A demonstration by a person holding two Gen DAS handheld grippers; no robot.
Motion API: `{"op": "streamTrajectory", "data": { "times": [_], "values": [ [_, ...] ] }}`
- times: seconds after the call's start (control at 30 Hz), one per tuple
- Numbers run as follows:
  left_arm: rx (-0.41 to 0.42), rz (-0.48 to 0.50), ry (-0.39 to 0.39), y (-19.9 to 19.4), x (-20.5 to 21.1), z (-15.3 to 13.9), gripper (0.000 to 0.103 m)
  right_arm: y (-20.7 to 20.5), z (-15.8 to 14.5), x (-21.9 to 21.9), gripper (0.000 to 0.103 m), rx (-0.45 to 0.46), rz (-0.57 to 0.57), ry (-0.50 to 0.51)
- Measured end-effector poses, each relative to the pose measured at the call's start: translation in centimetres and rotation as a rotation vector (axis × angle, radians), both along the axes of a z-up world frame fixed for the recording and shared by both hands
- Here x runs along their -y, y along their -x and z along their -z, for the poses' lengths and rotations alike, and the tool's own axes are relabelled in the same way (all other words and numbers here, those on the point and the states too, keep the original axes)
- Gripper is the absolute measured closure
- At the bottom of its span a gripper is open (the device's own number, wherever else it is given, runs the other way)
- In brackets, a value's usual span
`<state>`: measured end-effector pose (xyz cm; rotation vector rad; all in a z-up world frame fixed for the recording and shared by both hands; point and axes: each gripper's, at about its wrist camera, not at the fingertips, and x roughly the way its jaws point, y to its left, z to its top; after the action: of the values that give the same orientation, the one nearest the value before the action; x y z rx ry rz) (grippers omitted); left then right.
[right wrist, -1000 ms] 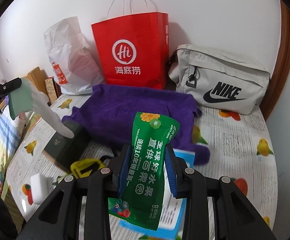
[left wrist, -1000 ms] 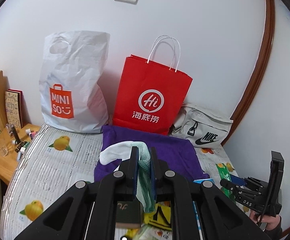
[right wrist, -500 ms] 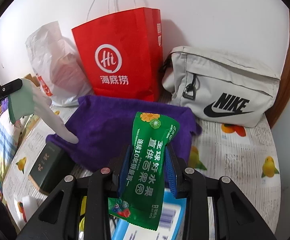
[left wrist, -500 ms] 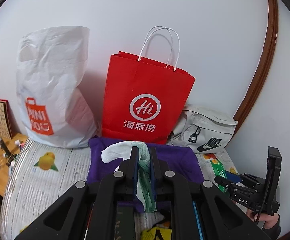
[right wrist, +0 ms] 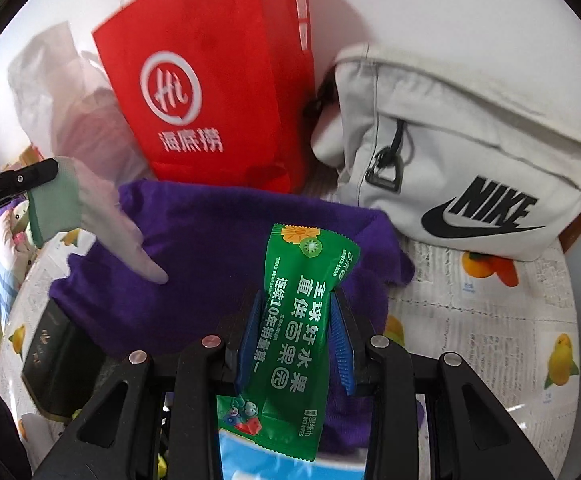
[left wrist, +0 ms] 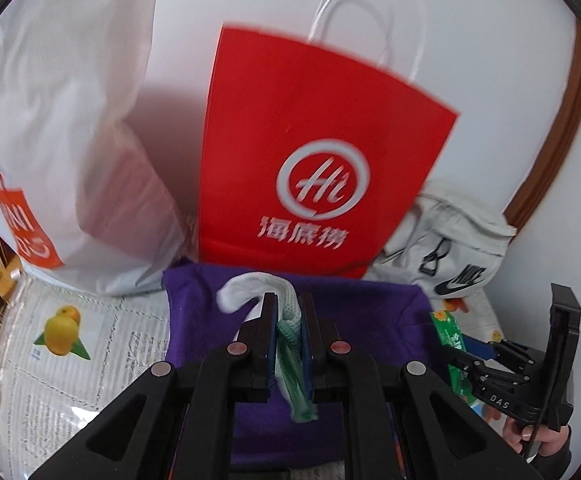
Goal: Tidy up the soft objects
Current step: 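Carry the glove in the left tool and packet in the right tool to the purple towel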
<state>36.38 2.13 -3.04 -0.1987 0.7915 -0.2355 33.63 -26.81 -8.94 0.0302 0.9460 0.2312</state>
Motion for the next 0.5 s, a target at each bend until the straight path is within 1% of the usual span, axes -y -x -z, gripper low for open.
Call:
{"op": "streamTrajectory", "data": {
  "times": [0.23, 0.43, 0.5],
  "values": [
    [-0.105, -0.004, -0.043, -2.4, 0.3, 4.1, 0.093, -2.3, 1.9, 0.0, 0.069, -0.048, -0.01, 0.03],
    [-0.188, -0.025, -0.077, -3.8, 0.0, 6.4, 0.093, -3.5, 3.3, 0.0, 0.069, -0.086, -0.011, 0.037],
    [-0.205, -0.028, -0.076, -4.0, -0.2, 6.9, 0.093, -3.8, 3.7, -0.2, 0.069, -0.094, -0.015, 0.043]
  ]
}}
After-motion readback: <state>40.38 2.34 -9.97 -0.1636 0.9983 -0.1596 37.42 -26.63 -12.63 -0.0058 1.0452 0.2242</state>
